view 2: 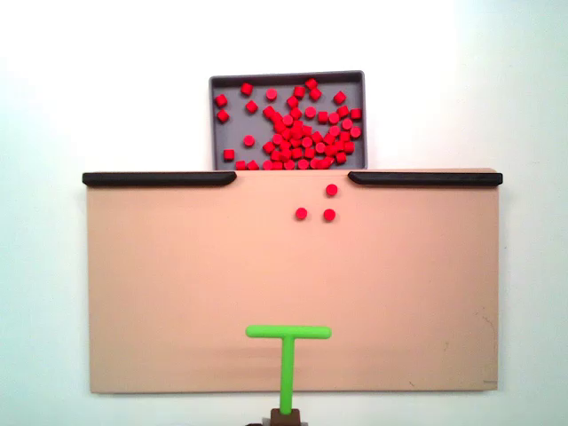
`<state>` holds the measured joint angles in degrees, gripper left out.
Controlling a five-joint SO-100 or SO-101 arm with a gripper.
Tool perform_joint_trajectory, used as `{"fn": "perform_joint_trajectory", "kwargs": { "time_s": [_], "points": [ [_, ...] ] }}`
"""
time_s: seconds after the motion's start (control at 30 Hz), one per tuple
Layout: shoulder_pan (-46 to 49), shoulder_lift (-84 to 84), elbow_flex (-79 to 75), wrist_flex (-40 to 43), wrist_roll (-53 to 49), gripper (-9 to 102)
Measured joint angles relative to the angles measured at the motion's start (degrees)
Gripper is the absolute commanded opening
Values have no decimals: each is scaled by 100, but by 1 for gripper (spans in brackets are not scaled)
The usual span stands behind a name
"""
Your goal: Gather the left side granules
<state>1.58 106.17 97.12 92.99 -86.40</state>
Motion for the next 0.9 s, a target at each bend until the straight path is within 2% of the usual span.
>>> {"fn": "perform_joint_trajectory", "kwargs": {
  "time_s": [0.6, 0.9],
  "points": [
    [-88, -79, 0, 0, 281, 0],
    [0, -79, 0, 0, -220, 0]
  ]
}}
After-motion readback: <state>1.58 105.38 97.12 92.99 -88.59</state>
